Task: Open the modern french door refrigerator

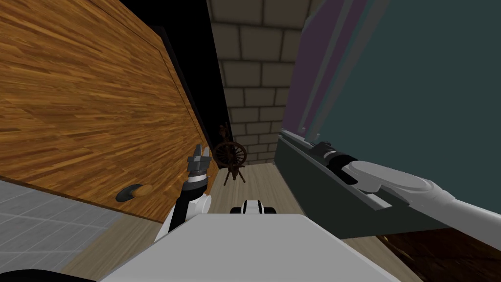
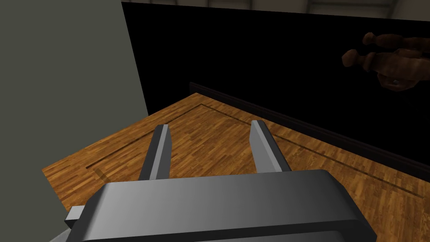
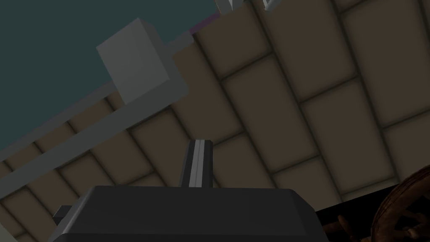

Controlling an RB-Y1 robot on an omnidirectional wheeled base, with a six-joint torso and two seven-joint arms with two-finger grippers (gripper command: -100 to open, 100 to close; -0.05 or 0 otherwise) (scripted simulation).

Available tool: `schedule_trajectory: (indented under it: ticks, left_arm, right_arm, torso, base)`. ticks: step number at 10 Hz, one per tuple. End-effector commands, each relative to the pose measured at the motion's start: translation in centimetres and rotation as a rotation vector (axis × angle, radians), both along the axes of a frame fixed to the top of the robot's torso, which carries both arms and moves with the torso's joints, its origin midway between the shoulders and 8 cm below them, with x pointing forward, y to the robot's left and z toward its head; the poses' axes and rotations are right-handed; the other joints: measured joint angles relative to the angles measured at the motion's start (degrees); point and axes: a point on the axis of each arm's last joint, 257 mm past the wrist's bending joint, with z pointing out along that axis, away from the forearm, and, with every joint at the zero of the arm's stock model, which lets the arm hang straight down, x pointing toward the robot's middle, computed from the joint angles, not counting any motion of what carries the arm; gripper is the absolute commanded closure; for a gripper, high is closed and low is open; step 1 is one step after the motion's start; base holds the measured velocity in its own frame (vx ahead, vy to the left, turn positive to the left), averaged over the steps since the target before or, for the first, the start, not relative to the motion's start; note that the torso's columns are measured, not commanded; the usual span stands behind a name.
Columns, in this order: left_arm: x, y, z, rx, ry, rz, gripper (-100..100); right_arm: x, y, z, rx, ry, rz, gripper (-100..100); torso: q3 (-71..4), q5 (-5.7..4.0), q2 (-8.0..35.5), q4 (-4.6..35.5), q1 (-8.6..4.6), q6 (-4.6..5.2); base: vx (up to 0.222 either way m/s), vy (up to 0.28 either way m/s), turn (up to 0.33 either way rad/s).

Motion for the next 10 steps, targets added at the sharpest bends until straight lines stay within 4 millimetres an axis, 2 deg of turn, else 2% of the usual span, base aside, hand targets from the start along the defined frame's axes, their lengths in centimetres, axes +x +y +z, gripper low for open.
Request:
schedule_trajectory:
  ticks: [1,2,5,10]
  left_arm:
    - [0.0,0.0,0.0,0.0,0.0,0.0,0]
    - [0.0,0.0,0.0,0.0,0.0,0.0,0]
    - [0.0,0.0,0.0,0.0,0.0,0.0,0]
    - [0.0,0.0,0.0,0.0,0.0,0.0,0]
  right_arm:
    - [0.0,1.6,0.3,0.0,0.001,0.034,100]
    - [0.0,3.4,0.9,-0.031,-0.001,0.074,-100]
    - [-0.1,5.9,1.5,-0.078,-0.004,0.127,-100]
    - [-0.7,11.2,2.6,-0.173,-0.012,0.241,-100]
  torso:
    - [0.0,0.04,0.0,0.0,0.07,0.01]
    - [-0.1,0.04,-0.2,0.0,0.11,0.02]
    - [-0.1,-0.1,-0.1,0.0,-0.31,0.01]
    - [-0.1,0.08,-0.1,0.0,0.13,-0.13]
  base:
    - [-0.073,-0.014,0.009]
    - [0.018,-0.063,0.039]
    - [0.036,-0.174,0.041]
    - [0.047,-0.18,0.038]
